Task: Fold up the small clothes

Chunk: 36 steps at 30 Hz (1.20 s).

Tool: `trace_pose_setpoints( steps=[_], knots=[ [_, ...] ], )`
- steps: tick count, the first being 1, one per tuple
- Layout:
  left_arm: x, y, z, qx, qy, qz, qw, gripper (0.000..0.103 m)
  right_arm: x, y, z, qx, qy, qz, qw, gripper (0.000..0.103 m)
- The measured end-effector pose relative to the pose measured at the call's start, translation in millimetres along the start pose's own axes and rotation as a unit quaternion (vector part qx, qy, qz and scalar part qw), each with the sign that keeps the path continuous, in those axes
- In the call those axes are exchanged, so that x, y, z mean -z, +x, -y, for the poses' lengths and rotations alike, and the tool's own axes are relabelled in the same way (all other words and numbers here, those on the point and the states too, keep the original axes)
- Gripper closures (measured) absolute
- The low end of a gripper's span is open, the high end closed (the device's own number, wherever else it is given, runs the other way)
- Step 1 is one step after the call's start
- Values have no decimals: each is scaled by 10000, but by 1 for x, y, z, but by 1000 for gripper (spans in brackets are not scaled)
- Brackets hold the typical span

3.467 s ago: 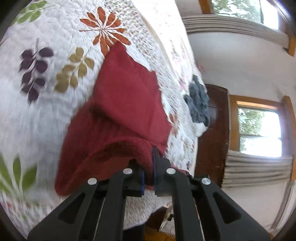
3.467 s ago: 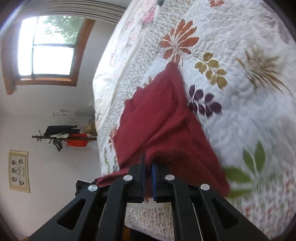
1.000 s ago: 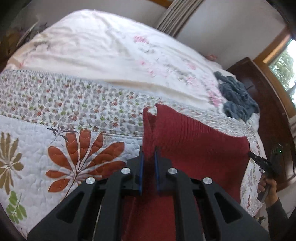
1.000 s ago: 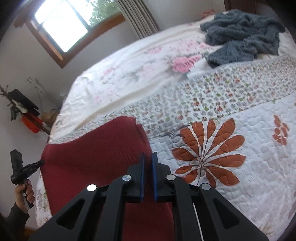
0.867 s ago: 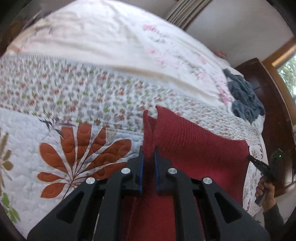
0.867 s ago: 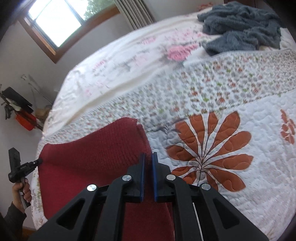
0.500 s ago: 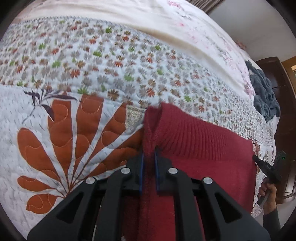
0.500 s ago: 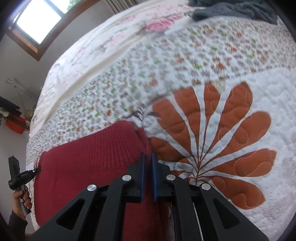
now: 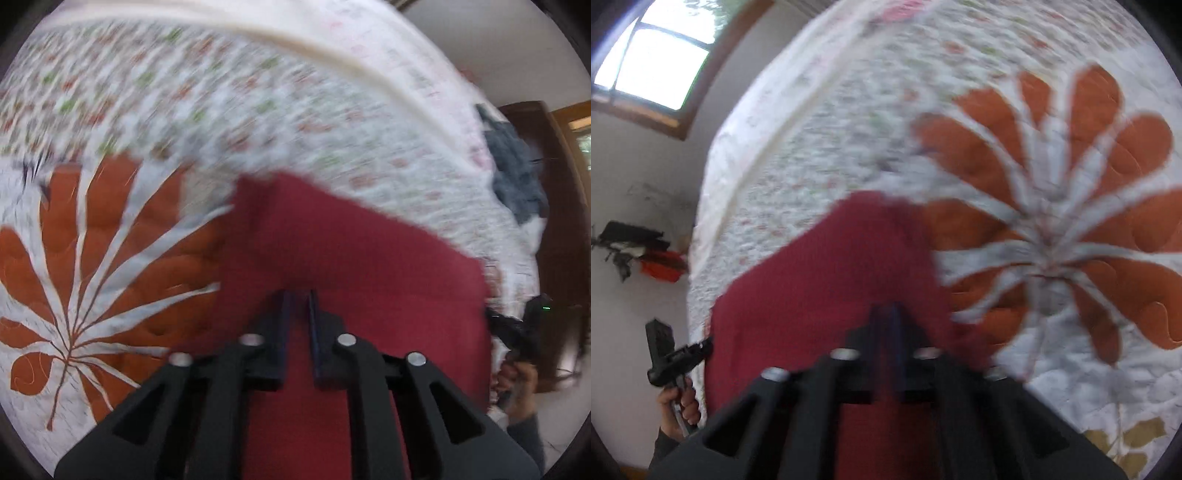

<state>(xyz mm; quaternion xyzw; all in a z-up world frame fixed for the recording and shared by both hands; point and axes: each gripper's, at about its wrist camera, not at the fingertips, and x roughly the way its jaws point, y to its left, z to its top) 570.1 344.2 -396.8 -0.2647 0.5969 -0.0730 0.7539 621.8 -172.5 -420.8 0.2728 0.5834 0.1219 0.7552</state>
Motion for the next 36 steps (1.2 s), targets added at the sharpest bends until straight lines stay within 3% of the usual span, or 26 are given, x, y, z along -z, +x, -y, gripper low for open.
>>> trace_pose_setpoints(
  steps=[3,6,8,11,15,16,18,21,23,26,28,30,32,35,36],
  knots=[
    [8,-21,-7,367,-205,215,9989,103,1,-9,1,-47,123,23,9999,101],
    [30,-57,3,1001,141,497,9936,101,17,-34,-23,-546,-197,22,9983,98],
    [49,-64,2,1205,295,461,9912,99,35,-37,-31,-805,-361,-121,9960,98],
    [65,-41,-16,666,217,112,9975,101,57,-16,-29,-596,-470,-413,9963,102],
    [70,-45,-34,633,-57,211,9978,102,61,-13,-13,-609,-137,-356,9974,103],
    [73,-54,-30,681,-37,309,9972,103,66,-22,-23,-621,-202,-291,9974,100],
    [92,-84,-14,1136,224,529,9919,103,77,-36,-38,-913,-392,-280,9947,99],
    [133,-99,-5,1646,533,380,9842,103,120,-41,-58,-1291,-720,-572,9873,99],
    [164,-81,-3,1573,693,35,9851,103,150,-27,-60,-1358,-808,-907,9833,99],
    [182,-49,-22,1122,482,-212,9923,102,178,1,-50,-968,-887,-1153,9846,103],
    [183,-51,-29,1192,227,-167,9925,102,180,0,-44,-941,-732,-1114,9866,103],
    [187,-70,-13,1373,429,-41,9896,103,181,-15,-53,-1102,-744,-985,9862,99],
    [195,-83,6,1516,762,23,9855,97,189,-31,-59,-1225,-936,-914,9838,99],
    [198,-73,-4,1156,644,-53,9912,98,183,-40,-30,-953,-702,-796,9898,98],
    [197,-66,-13,936,526,-129,9941,99,181,-44,-9,-834,-504,-729,9926,103]
  ],
)
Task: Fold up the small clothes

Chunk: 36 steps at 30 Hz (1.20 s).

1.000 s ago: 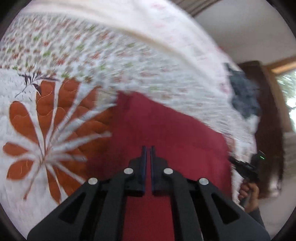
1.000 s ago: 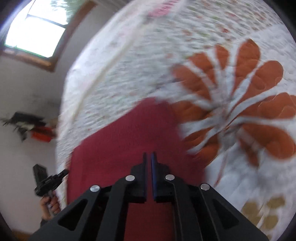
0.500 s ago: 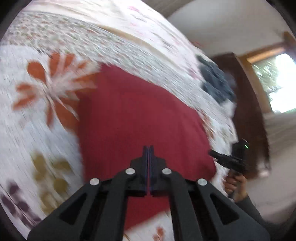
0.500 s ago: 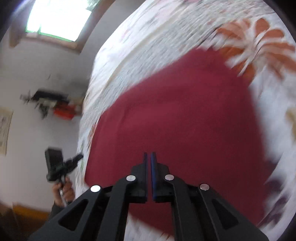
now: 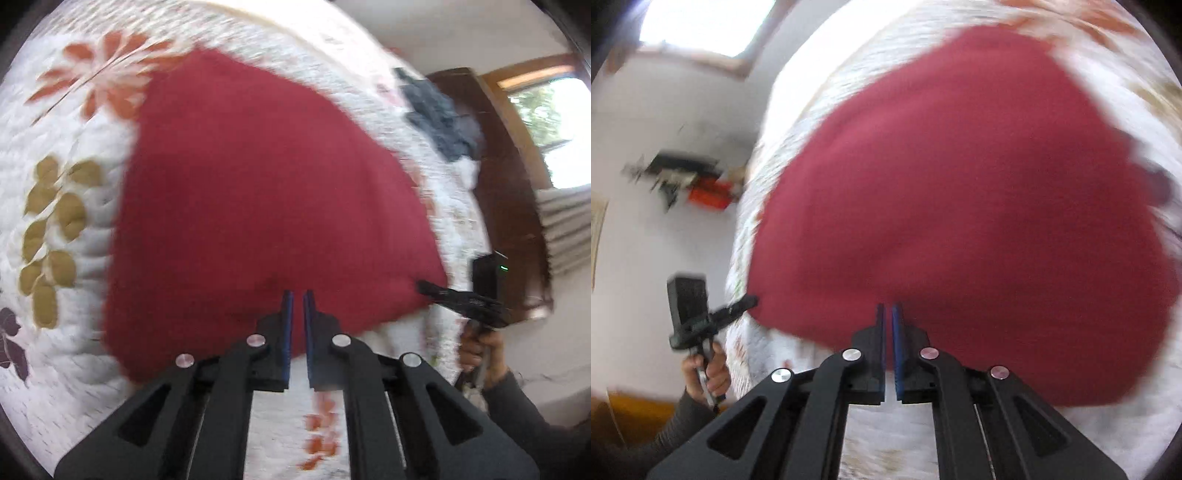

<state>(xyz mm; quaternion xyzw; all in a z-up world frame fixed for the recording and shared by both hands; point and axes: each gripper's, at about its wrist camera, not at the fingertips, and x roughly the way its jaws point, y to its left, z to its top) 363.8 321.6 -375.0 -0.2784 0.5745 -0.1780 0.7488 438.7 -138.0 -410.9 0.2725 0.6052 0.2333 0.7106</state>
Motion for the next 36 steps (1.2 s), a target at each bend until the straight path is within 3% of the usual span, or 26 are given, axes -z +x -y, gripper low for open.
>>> trace_pose_setpoints(
  steps=[4,8,9,11,12,13,15,17,18,20,21,22,25,27,30,36],
  knots=[
    [17,-9,-32,93,-417,-94,9990,102,6,-46,66,-63,813,468,9956,103],
    [20,-39,-46,149,-587,65,9981,101,9,-86,75,277,987,761,9918,103],
    [18,-47,-49,181,-637,161,9977,96,11,-95,63,409,865,840,9919,99],
    [15,-70,-54,345,-759,423,9956,70,15,-104,32,786,319,893,9924,98],
    [11,-84,-58,358,-834,573,9942,61,20,-105,7,1038,-128,885,9906,91],
    [8,-95,-63,343,-923,674,9929,43,27,-101,-20,1425,-633,853,9841,85],
    [-1,-109,-71,429,-1137,776,9895,31,42,-81,-74,1945,-1498,874,9654,54],
    [-15,-114,-73,547,-1242,731,9880,28,64,-51,-123,2205,-2333,771,9439,51],
    [-24,-114,-75,653,-1280,664,9874,25,81,-30,-150,2302,-2874,644,9275,47],
    [-38,-109,-75,851,-1390,505,9853,19,117,7,-189,2583,-3754,597,8882,37],
    [-47,-101,-69,925,-1436,431,9843,19,137,29,-209,2717,-4266,620,8605,32],
    [-57,-94,-68,1020,-1514,334,9826,18,154,49,-224,2861,-4710,645,8319,31],
    [-74,-80,-78,1106,-1649,121,9800,18,191,99,-261,3064,-5474,666,7759,31],
    [-86,-67,-86,1106,-1720,27,9789,18,199,124,-277,3109,-5712,694,7565,31],
    [-104,-50,-93,1178,-1753,-71,9774,18,203,157,-296,3418,-6033,799,7161,32],
    [-133,-16,-97,1114,-1640,-263,9798,18,185,190,-301,3573,-6119,779,7013,33]
  ],
)
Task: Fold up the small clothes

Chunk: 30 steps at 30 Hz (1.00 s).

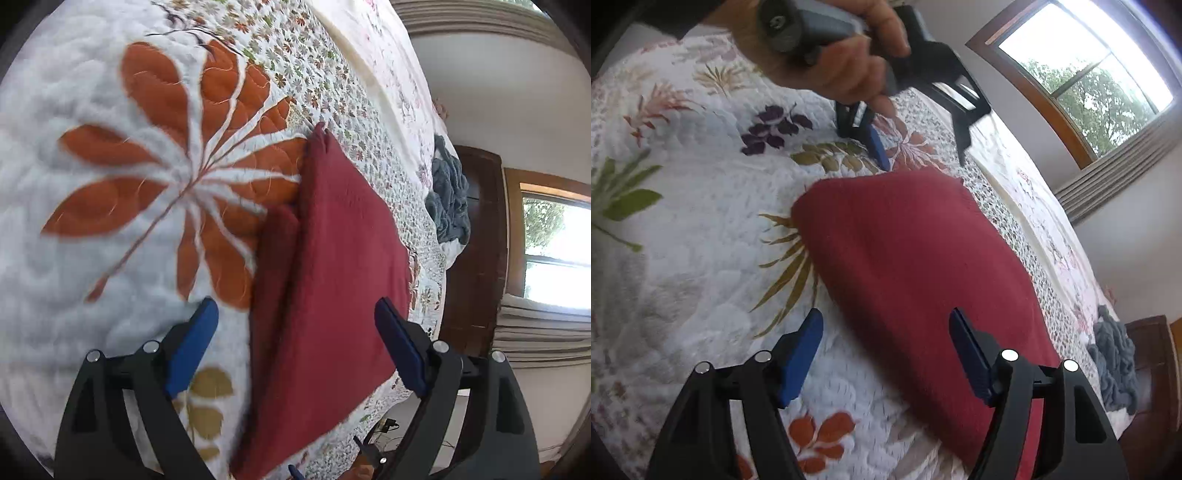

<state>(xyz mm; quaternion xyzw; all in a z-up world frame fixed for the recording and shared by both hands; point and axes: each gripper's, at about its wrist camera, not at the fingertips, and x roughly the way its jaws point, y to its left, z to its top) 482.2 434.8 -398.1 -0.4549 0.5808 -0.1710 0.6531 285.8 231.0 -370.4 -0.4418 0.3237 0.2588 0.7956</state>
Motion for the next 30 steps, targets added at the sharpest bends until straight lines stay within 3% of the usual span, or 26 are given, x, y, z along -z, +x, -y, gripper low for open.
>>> trace_pose_setpoints(
  steps=[4,9,16,20,22,30],
  knots=[
    [-15,12,12,5,227,-128,9997,18,-8,18,-3,12,-67,-49,10000,33],
    [-26,33,23,105,539,-407,9977,24,-14,32,-5,65,-115,-74,9999,33],
    [-41,61,17,264,576,-645,9959,49,-23,46,-8,129,-9,-76,9999,36],
    [-45,69,16,125,573,-793,9951,70,-33,53,-6,109,124,-24,9999,45],
    [-48,71,13,83,551,-849,9948,74,-38,57,-4,93,265,-26,9996,46],
    [-51,75,9,37,547,-930,9942,79,-41,61,-2,97,529,63,9985,48]
  ],
)
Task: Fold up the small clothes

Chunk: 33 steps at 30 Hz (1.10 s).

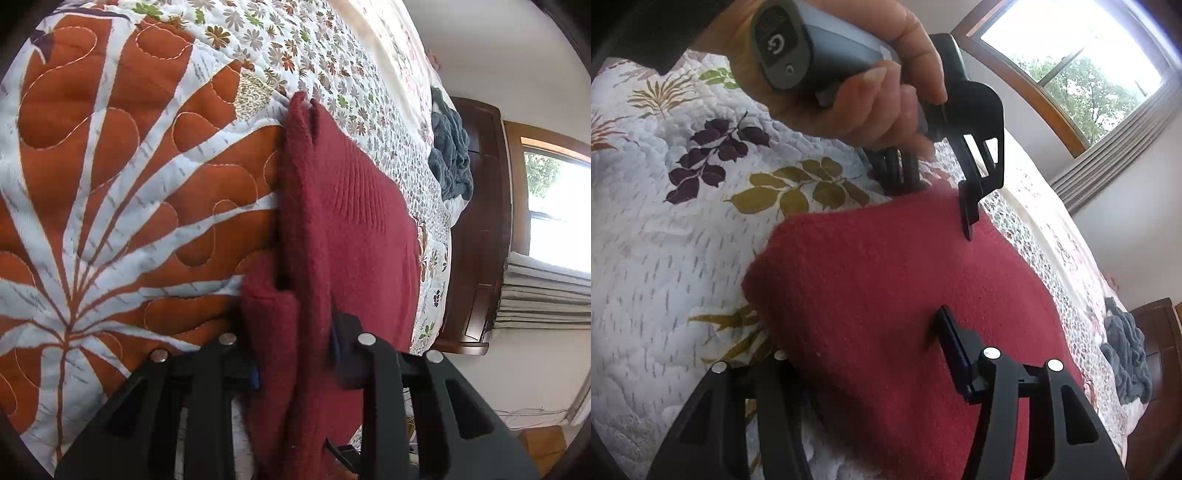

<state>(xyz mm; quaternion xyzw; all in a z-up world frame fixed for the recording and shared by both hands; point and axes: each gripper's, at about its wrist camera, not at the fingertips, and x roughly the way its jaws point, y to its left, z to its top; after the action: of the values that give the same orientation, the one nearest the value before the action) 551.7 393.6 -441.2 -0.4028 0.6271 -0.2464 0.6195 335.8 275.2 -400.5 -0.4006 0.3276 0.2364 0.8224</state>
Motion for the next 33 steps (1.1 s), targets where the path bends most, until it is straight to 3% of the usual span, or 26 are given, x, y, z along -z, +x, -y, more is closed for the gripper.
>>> trace_pose_setpoints(
  steps=[12,33],
  knots=[
    [1,-4,8,-96,-37,10,9999,86,-6,-9,18,-263,520,10,9983,75],
    [13,-35,88,-521,290,220,9980,88,-17,-54,55,-328,1196,186,9921,82]
  ],
)
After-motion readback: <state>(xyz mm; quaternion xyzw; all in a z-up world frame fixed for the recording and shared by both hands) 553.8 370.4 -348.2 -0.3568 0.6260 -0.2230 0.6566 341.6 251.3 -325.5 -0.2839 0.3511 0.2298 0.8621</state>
